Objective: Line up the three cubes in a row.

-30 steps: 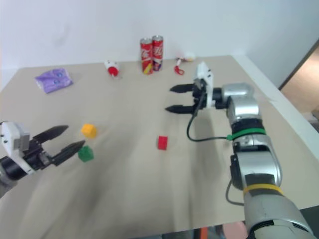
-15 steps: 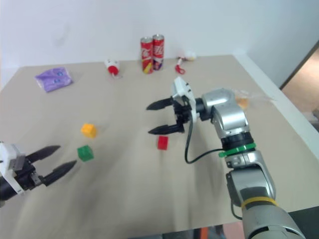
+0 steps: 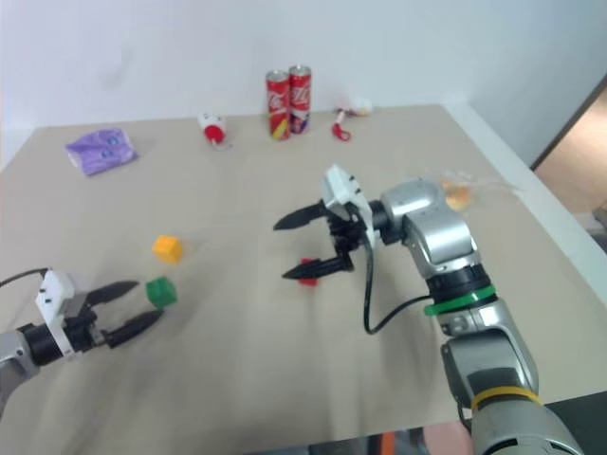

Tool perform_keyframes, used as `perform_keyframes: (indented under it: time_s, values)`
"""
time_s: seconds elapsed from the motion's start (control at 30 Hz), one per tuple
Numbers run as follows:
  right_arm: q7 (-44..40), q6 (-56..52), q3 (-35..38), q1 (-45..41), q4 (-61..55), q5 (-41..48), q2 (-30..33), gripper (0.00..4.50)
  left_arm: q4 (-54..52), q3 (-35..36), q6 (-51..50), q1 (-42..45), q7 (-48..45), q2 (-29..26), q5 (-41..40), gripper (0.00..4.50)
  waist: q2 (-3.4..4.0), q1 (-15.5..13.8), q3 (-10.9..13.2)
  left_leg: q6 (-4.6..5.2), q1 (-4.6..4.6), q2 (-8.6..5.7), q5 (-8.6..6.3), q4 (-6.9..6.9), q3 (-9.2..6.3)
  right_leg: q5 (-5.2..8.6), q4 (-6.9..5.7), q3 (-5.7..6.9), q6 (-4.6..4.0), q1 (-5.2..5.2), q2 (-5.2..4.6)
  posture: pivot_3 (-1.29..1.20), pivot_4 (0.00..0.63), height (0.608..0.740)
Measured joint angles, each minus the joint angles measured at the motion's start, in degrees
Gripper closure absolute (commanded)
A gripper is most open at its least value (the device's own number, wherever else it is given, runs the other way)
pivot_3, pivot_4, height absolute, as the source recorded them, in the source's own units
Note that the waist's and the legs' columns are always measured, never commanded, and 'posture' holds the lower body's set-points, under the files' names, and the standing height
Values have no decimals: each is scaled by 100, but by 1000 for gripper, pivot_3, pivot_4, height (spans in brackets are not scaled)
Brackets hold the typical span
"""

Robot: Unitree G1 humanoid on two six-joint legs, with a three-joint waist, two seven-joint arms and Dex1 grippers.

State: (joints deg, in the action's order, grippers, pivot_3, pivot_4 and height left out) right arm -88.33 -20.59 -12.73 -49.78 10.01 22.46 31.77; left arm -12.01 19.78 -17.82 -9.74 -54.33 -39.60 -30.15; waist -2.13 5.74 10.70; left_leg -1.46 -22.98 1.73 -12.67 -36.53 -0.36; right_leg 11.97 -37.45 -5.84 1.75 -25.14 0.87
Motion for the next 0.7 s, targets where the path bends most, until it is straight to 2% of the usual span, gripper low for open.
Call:
perform_keyframes:
  time_s: [0.7]
  values:
    - [98, 9, 2, 199, -237, -4, 241, 15, 1219, -694, 401, 998, -365, 55, 442, 0, 0, -46, 0, 0, -1, -6, 1, -17, -5, -3, -20, 1, 5, 2, -3, 0, 150, 740]
